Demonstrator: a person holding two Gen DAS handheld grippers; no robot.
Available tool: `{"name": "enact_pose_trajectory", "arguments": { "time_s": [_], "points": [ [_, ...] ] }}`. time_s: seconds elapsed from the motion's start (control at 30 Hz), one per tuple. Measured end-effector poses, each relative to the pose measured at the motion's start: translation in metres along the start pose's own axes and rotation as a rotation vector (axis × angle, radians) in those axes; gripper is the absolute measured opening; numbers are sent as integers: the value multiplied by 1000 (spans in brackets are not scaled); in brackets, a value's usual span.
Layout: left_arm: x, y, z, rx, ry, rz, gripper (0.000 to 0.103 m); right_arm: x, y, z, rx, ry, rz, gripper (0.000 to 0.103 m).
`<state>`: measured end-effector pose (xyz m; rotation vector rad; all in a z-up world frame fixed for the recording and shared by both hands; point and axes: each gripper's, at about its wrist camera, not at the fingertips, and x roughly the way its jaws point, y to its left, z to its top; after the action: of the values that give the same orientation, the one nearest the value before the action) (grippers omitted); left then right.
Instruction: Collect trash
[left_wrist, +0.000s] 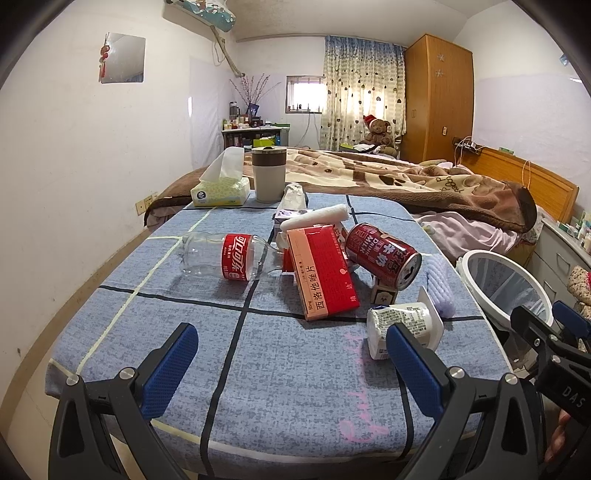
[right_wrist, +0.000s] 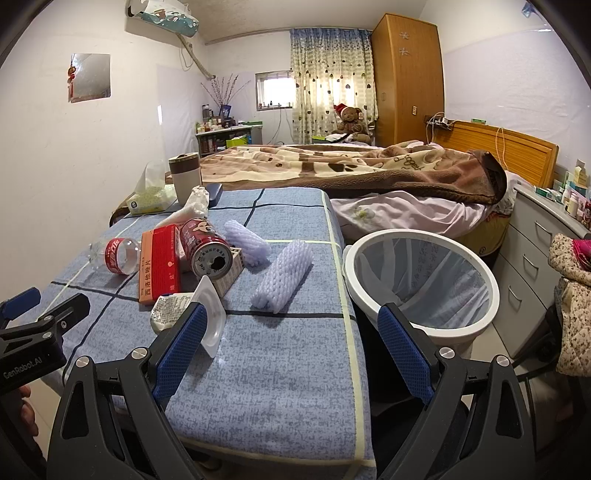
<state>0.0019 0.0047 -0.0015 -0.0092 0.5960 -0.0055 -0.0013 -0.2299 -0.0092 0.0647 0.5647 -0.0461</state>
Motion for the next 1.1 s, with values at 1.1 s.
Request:
{"name": "enact_pose_trajectory", "arguments": {
  "time_s": [1.1],
  "points": [
    [16, 11, 6, -16, 19, 1, 103, 9, 1, 4, -1, 17, -20, 95]
  ]
}}
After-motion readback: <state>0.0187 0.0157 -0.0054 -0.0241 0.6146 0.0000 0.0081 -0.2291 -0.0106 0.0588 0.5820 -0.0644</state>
